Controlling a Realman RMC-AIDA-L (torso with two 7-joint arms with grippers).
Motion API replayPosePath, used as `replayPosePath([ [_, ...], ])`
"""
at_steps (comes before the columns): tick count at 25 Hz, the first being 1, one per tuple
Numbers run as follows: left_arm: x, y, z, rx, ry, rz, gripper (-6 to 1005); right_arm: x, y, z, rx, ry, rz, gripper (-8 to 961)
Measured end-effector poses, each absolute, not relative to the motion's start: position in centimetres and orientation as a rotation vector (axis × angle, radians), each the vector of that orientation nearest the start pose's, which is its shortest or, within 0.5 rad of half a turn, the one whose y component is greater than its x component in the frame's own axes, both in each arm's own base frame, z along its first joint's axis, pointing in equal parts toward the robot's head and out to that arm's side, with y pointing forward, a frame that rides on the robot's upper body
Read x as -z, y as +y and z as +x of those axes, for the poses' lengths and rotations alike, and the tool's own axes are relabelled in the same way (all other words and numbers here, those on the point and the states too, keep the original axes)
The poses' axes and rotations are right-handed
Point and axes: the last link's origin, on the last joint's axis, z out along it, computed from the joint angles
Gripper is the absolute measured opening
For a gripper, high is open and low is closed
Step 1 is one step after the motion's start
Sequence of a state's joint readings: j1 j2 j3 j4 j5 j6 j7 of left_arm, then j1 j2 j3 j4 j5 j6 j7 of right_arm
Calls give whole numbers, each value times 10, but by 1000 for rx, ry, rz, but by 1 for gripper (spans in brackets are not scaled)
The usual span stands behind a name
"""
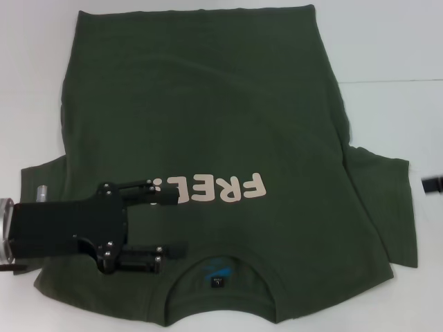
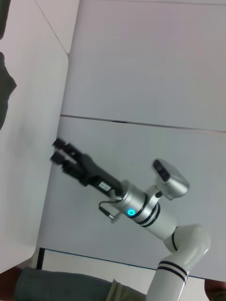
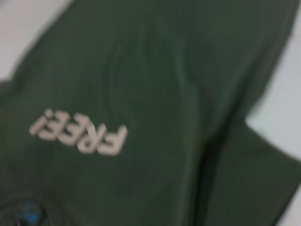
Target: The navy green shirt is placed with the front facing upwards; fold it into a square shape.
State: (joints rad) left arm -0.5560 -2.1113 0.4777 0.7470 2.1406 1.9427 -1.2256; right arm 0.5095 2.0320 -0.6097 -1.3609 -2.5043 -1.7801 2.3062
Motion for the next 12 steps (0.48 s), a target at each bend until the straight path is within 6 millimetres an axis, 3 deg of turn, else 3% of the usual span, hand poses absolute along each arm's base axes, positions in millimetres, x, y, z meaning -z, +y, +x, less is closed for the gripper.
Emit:
replayPosePath([
  [4,-21,297,-237,918,-277,-2900,828,-128,326,273,91,1403,-2302,915],
  [12,-18,297,-237,920,-285,-2902,828,-130,328,277,159,1528,-2206,910],
])
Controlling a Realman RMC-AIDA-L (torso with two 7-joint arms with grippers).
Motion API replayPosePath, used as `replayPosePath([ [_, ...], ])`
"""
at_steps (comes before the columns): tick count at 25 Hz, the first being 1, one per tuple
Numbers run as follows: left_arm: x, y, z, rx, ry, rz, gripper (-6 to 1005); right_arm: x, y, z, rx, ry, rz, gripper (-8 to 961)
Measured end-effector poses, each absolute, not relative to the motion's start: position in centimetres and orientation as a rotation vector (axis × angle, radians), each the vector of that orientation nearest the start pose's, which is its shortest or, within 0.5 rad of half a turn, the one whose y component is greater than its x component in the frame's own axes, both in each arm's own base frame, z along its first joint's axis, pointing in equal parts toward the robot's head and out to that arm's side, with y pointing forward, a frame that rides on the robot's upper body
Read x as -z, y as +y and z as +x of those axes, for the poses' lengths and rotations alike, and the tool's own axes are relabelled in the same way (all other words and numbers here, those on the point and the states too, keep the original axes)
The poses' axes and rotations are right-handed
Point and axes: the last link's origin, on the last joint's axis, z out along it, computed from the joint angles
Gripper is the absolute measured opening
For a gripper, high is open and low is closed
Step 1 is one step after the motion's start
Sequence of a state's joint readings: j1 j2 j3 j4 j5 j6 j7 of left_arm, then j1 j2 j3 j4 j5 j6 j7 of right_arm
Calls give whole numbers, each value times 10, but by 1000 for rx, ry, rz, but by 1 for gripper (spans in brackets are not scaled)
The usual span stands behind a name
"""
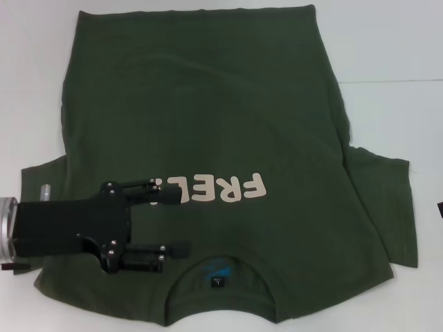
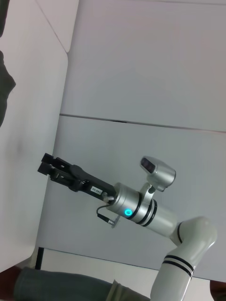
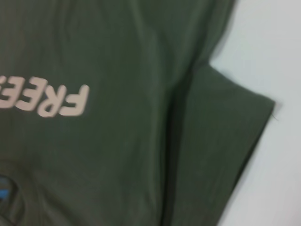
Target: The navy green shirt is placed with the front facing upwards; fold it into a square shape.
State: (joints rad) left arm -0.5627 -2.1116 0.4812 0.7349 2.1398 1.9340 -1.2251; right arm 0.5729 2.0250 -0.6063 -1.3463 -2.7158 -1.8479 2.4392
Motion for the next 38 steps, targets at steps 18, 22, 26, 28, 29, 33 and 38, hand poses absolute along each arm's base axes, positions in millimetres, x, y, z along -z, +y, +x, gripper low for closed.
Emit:
replayPosePath([
  [18,-15,294,-240,918,-294,-2910,827,-100,341,308,222,1689,-2152,899],
  [22,-15,294,-241,914,-297,-2911,827,-92,348,311,225,1705,-2155,899],
  [26,-15,293,-241,913,-296,-2910,827,-84,352,312,229,1717,-2162,898],
  [28,-15,293,-242,911,-291,-2907,827,-82,354,312,234,1714,-2164,898],
  [29,-14,293,-242,910,-291,-2906,827,-81,355,311,235,1713,-2166,898],
  [33,-11,293,-243,911,-301,-2899,827,-77,358,310,237,1712,-2176,898],
  [38,-10,293,-244,912,-299,-2898,828,-71,358,309,263,1707,-2186,877],
])
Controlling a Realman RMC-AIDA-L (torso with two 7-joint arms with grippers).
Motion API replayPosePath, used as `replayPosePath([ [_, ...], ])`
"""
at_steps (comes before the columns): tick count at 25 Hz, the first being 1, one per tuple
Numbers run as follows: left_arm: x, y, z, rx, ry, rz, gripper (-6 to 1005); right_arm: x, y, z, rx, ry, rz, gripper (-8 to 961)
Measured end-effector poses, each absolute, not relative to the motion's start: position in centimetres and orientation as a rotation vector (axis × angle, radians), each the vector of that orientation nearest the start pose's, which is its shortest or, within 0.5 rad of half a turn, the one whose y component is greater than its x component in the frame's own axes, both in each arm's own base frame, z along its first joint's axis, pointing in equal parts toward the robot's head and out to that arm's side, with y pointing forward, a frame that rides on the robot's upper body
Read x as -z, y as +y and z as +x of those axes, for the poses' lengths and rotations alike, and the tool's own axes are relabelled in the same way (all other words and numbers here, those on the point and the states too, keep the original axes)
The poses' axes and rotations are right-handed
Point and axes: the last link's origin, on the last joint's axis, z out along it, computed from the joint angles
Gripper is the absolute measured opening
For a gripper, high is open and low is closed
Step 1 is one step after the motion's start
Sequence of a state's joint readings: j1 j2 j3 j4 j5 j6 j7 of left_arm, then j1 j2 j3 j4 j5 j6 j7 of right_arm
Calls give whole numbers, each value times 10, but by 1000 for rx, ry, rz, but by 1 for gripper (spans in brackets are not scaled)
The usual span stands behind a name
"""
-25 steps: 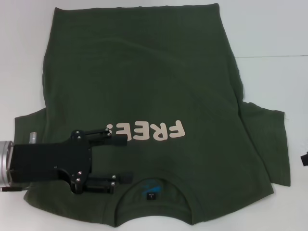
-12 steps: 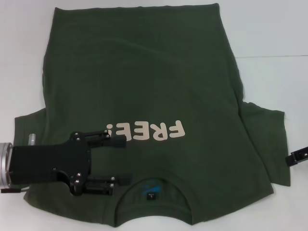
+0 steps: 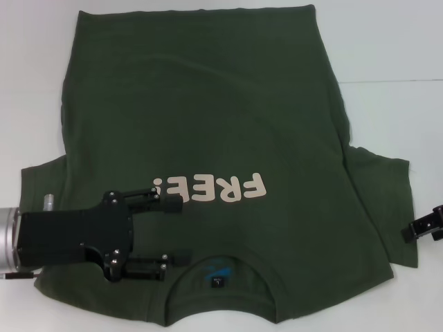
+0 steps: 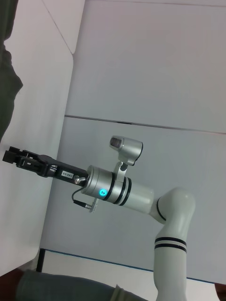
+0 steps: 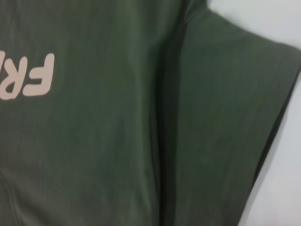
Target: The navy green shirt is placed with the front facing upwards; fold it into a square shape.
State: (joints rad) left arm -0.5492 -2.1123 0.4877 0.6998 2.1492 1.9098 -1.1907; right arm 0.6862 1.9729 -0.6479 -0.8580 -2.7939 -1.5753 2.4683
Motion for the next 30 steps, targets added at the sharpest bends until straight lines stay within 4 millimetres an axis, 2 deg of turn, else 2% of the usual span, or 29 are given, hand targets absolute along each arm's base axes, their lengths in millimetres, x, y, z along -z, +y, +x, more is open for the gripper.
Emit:
replayPosePath([
  [6,-11,293,-244,906,-288,-2895,828,-66,360,305,293,1704,-2191,851],
  [9,-10,292,-246,904,-287,-2891,828,-64,360,305,294,1714,-2188,727],
  [30,-8,289,-252,893,-309,-2876,827,-52,365,303,325,1751,-2175,725],
])
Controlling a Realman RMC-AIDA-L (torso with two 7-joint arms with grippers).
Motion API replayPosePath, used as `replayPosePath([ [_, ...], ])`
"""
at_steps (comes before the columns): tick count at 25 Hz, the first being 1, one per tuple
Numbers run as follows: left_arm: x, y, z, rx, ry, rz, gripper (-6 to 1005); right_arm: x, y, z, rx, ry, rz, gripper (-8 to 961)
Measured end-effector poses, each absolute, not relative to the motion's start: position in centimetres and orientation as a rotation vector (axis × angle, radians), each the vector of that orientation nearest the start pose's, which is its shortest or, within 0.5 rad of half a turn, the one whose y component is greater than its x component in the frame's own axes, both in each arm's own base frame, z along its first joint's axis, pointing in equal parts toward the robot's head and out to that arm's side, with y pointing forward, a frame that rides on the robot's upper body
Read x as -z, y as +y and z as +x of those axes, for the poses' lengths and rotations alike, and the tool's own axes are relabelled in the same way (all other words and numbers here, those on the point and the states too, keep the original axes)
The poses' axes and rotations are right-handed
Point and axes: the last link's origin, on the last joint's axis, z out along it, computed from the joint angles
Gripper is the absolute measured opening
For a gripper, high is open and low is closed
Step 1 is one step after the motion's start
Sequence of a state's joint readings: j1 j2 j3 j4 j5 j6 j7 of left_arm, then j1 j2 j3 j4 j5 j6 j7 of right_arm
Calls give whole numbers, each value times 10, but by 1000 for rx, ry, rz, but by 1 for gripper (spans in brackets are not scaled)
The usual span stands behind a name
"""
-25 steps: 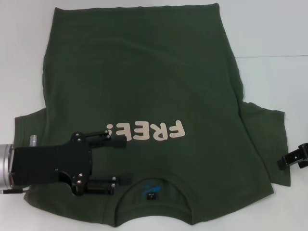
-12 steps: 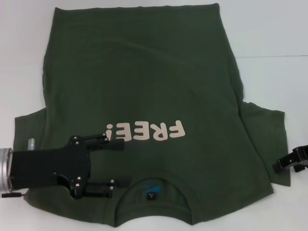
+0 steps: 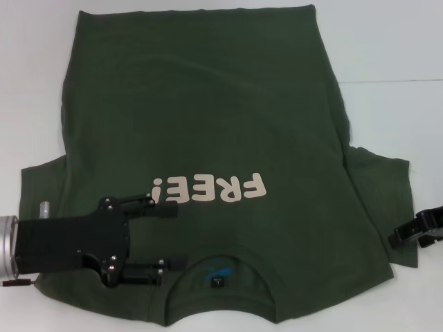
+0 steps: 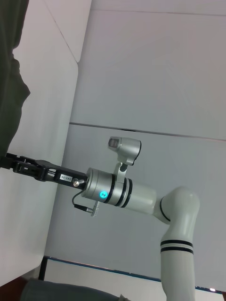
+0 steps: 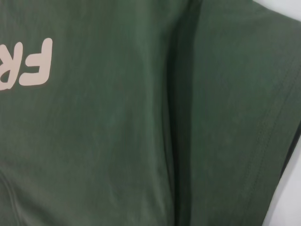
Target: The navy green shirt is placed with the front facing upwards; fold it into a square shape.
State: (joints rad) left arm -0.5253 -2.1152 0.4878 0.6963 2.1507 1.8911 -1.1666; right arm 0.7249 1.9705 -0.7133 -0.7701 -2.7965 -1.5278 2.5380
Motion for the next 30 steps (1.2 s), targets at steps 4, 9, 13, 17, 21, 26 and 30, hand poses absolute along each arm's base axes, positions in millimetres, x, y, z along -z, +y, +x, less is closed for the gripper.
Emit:
replayPosePath([
  [4,-8,288,-252,894,-311,-2876,827,-54,366,303,325,1758,-2165,725],
  [9,-8,288,-252,894,-311,-2876,827,-59,367,302,334,1773,-2150,724],
  [13,-8,288,-252,895,-309,-2876,827,-59,367,301,350,1782,-2146,724],
  [17,-7,288,-252,894,-305,-2875,827,-57,365,303,359,1800,-2140,724],
  [21,-7,288,-252,892,-295,-2873,828,-56,365,303,364,1808,-2138,724],
  [26,-5,288,-252,897,-303,-2871,828,-54,365,303,367,1812,-2140,724],
  [30,-5,288,-252,896,-304,-2870,828,-52,365,302,366,1813,-2142,725],
])
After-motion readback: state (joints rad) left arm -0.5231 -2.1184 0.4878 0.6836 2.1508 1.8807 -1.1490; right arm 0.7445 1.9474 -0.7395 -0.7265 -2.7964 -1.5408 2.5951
